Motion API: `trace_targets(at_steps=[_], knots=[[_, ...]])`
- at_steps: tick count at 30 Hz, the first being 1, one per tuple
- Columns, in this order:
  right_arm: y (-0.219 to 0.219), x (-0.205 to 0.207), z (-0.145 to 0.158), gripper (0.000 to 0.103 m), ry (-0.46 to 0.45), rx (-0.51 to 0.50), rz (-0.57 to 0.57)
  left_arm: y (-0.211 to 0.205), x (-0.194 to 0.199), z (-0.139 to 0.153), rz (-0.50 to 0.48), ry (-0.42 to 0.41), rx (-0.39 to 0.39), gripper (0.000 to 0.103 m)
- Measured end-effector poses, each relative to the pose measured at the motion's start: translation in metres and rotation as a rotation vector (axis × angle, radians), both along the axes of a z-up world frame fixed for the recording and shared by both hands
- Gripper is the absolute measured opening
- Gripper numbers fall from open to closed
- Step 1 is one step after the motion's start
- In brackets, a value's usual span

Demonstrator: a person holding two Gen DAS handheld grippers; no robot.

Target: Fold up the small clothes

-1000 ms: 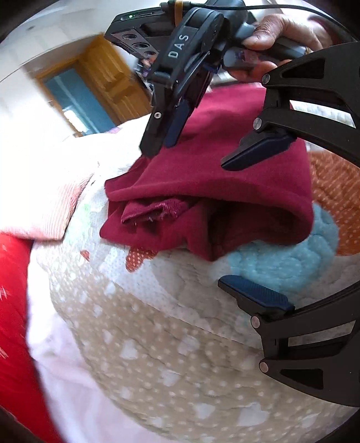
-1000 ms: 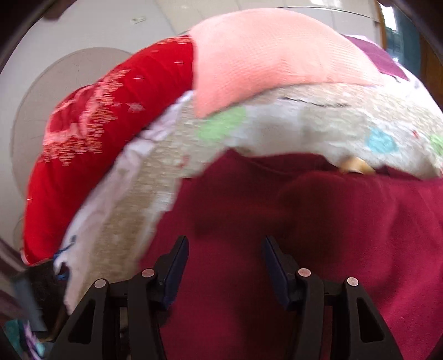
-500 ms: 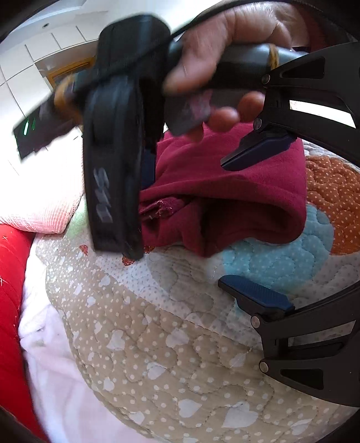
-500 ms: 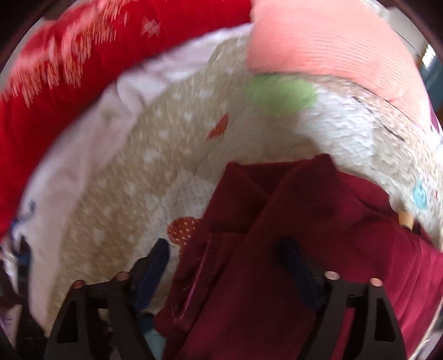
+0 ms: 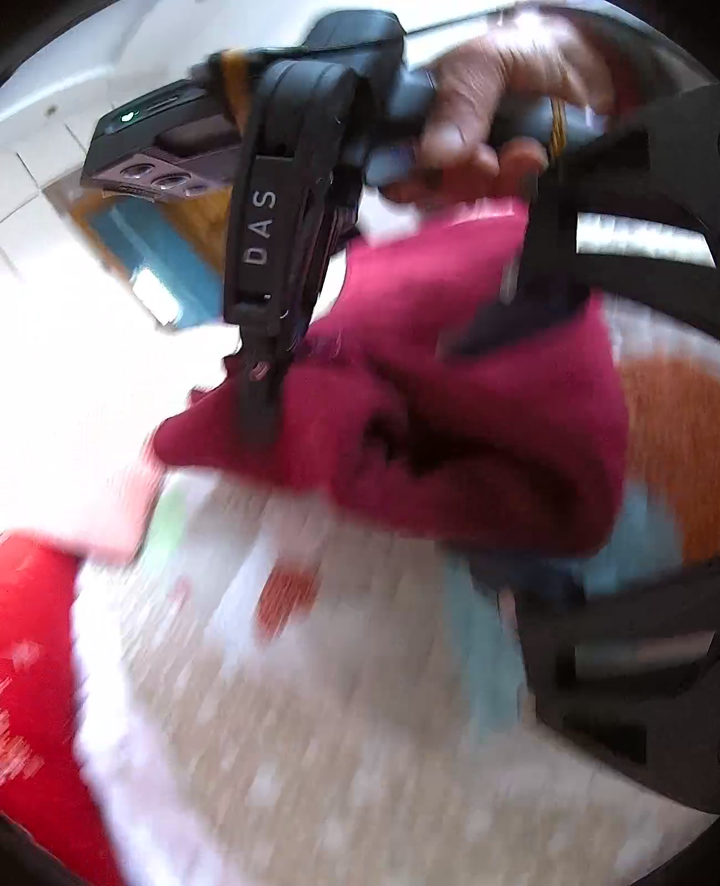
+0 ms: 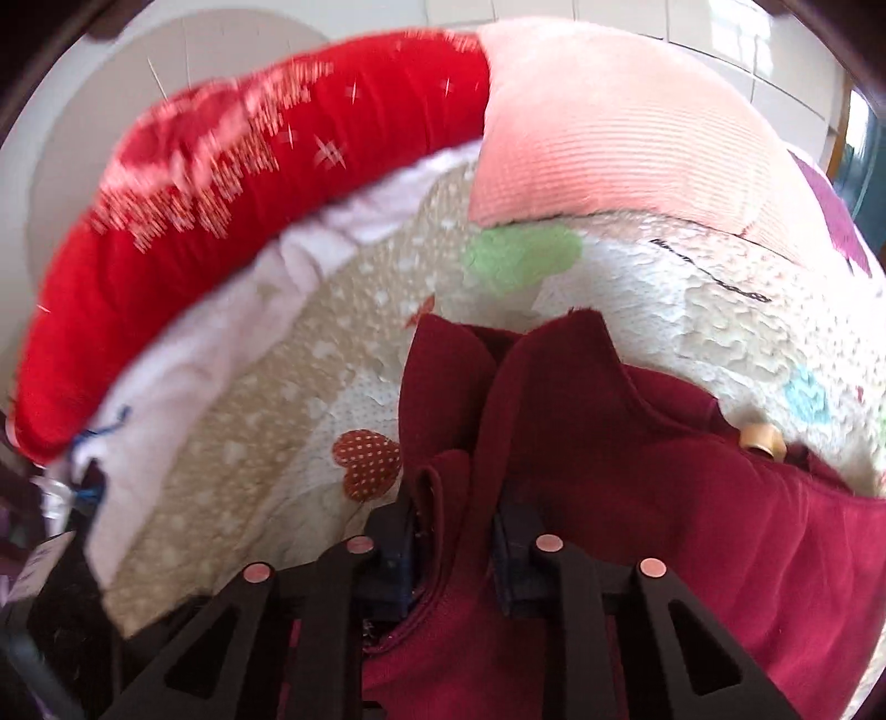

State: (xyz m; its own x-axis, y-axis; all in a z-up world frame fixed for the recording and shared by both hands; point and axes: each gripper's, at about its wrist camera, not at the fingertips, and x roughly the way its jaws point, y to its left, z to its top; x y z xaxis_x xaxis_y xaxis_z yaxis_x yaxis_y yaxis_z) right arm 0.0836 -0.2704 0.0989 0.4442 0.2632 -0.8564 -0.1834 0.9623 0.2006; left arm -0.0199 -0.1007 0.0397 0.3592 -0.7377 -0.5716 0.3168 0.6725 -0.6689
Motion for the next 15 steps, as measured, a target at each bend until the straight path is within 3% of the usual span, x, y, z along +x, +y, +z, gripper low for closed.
trace_targets(at_steps=[1, 2, 3, 6, 9, 12, 15], knots=[[-0.005, -0.005, 0.005, 0.02, -0.016, 0.028, -0.004, -0.008, -0.003, 0.004, -0.022, -0.008, 0.011, 0.033], [-0.01, -0.013, 0.011, 0.019, -0.038, 0.056, -0.007, -0.017, -0.011, 0.015, -0.029, -0.067, 0.059, 0.026], [-0.01, -0.014, 0.014, 0.018, -0.054, 0.074, -0.008, -0.023, -0.017, 0.023, -0.039, -0.101, 0.08, 0.025], [-0.039, -0.037, 0.041, 0.017, -0.134, 0.154, -0.024, -0.045, -0.032, 0.055, -0.102, -0.131, 0.011, 0.025], [-0.072, -0.058, 0.068, 0.017, -0.206, 0.17, -0.04, -0.079, -0.045, 0.089, -0.144, -0.175, -0.023, 0.025], [-0.125, -0.08, 0.092, 0.017, -0.262, 0.199, -0.083, -0.134, -0.06, 0.11, -0.235, -0.225, 0.001, 0.025], [-0.18, -0.1, 0.093, 0.016, -0.282, 0.19, -0.155, -0.191, -0.073, 0.105, -0.308, -0.222, 0.056, 0.025]])
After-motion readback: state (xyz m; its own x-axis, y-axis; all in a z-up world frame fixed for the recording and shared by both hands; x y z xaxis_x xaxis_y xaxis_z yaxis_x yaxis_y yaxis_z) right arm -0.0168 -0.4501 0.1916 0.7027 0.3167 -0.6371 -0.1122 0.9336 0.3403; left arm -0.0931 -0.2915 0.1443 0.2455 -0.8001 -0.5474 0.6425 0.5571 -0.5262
